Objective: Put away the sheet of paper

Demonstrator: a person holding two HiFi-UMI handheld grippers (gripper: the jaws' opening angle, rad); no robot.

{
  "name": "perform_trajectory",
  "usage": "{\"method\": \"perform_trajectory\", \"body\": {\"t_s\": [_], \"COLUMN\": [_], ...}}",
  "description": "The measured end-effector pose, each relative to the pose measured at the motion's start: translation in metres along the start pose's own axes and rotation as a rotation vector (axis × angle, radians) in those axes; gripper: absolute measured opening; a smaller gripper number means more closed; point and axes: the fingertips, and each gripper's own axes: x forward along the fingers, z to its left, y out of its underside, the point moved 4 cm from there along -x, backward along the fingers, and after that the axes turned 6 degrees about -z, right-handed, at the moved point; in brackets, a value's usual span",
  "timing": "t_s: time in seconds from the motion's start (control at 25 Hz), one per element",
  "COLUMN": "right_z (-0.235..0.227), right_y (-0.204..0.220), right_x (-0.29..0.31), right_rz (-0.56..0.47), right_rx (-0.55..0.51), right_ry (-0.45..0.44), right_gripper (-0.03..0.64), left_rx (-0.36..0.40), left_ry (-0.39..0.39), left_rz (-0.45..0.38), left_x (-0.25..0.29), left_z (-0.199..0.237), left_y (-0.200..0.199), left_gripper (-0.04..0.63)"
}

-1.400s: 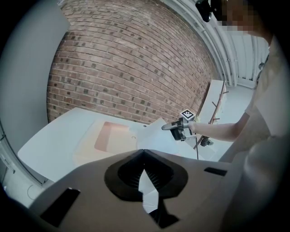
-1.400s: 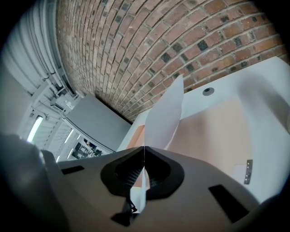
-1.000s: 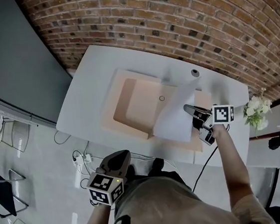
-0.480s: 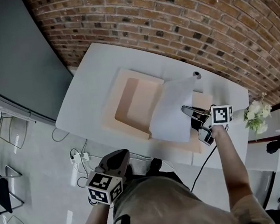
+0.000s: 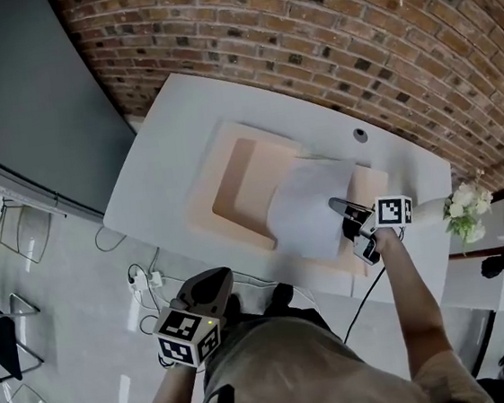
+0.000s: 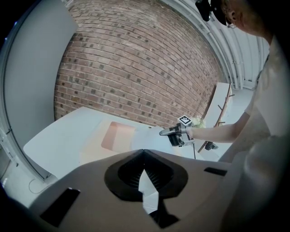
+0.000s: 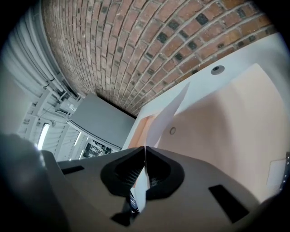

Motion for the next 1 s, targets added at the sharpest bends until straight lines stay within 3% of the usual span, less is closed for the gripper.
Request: {"method": "perform_trajectory", "body": {"t_s": [0.36, 0.56, 1.0], "right_z": [-0.022, -0.031, -0.042], "right_y": [0.006, 0.004, 0.007], "right_x": [0.002, 0.005, 0.019], "right_rz": [-0.05, -0.047, -0.04], "right_rx": [0.078, 0.054, 0.12], "right_ry": [0.072, 0.103, 0.09], "right_gripper": [0.023, 0.023, 0.023], "left_rx": [0.006, 0.009, 0.007], "left_ry": [0.004, -0.01, -0.082], "left_rz": [0.007, 0.013, 0.011], "left_x": [-0.002, -0.005, 0.0], "left_z": [0.001, 0.001, -0.015], "left_y": [0.0, 0.0, -0.005], "left_gripper": [0.014, 0.014, 0.014]}}
